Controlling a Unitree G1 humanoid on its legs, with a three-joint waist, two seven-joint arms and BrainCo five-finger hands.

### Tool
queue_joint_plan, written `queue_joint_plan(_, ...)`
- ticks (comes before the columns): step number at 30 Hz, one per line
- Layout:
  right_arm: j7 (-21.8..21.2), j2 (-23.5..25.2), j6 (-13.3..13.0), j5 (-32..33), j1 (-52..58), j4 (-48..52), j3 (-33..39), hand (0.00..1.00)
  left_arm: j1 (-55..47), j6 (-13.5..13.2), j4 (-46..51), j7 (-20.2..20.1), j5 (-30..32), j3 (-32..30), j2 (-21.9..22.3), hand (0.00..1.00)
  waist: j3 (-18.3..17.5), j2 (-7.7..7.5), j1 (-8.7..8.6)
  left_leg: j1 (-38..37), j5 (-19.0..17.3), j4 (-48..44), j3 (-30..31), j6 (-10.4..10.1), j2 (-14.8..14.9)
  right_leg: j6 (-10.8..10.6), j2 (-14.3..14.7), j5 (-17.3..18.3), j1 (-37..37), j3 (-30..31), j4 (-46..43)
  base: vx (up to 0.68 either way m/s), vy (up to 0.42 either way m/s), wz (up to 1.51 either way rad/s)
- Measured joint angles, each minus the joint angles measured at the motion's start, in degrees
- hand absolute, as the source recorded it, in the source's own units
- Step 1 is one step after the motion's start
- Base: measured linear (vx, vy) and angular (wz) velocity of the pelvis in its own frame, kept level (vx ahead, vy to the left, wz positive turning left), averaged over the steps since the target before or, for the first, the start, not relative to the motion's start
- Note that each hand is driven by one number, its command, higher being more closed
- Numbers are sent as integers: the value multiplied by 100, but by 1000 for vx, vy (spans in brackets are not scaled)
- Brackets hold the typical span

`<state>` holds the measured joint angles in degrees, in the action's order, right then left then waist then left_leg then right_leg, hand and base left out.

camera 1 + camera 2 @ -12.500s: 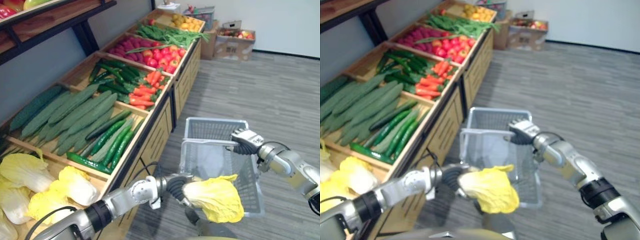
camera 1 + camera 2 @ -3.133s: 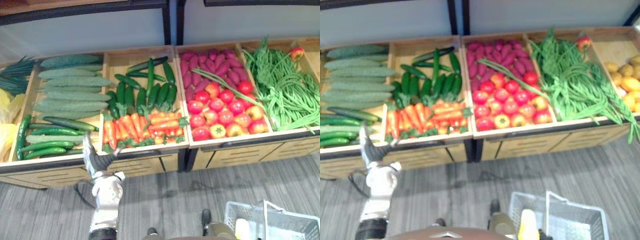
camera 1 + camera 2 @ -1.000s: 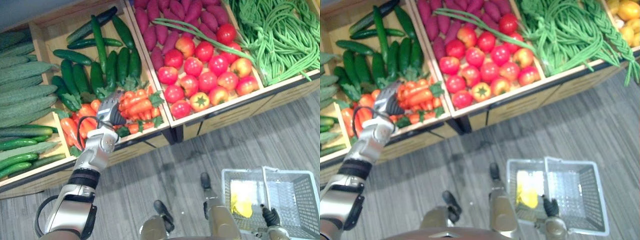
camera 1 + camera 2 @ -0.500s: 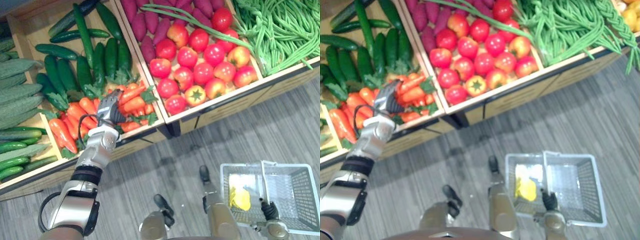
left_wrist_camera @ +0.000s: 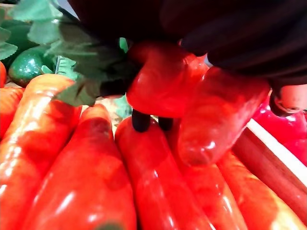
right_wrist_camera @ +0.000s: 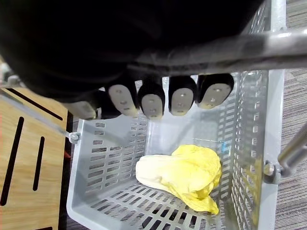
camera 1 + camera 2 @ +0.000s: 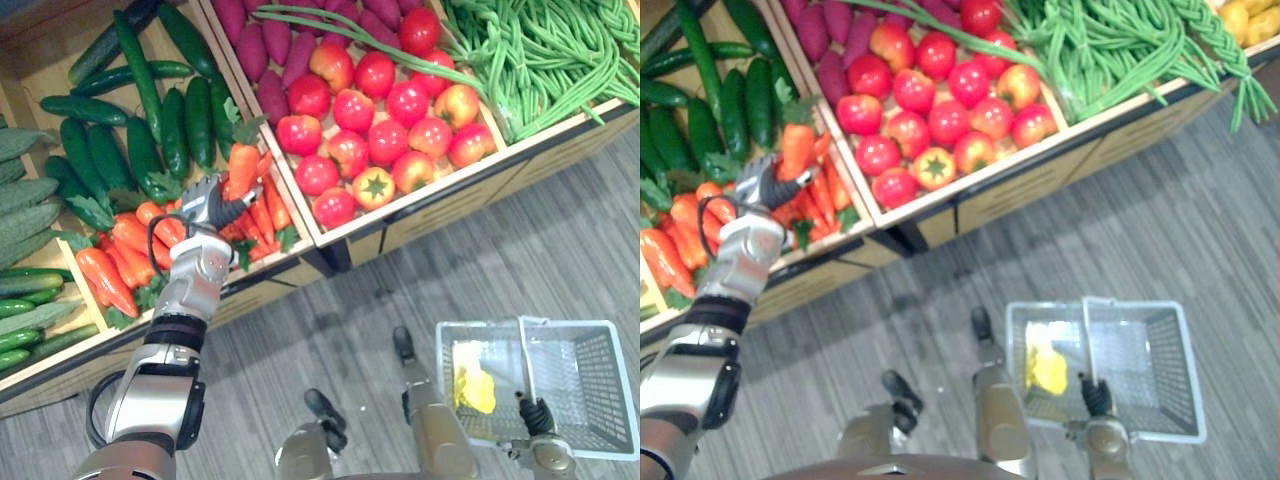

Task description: Pick vegetable in the basket

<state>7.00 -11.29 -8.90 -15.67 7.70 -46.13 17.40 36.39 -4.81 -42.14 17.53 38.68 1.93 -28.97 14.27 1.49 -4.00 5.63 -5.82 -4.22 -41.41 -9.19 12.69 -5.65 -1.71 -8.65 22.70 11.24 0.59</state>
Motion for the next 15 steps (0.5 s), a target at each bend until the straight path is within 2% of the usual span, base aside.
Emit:
queue_joint_plan(8, 0, 1, 6, -2, 0, -123, 4, 100, -55, 31, 58, -111, 59, 117, 0, 100, 0, -2, -11, -132, -19, -41, 186, 7, 30, -5, -32, -2, -239, -155, 32, -19, -29, 10)
queue_joint_plan(12, -1, 1, 32, -5, 21, -161, 23, 100, -357, 54, 715, -114, 111, 117, -1, 100, -1, -2, 60, -223, -22, -113, 327, 12, 70, -4, -49, -1, -440, -272, 32, -30, -37, 14)
queue_joint_plan(15, -3, 0, 79, -27, 42, -162, 153, 100, -533, 47, 1285, -107, 289, 117, -16, 100, -3, -4, 178, -276, -44, -204, 458, 28, 90, 2, -76, 9, -594, -358, 32, -52, -45, 19)
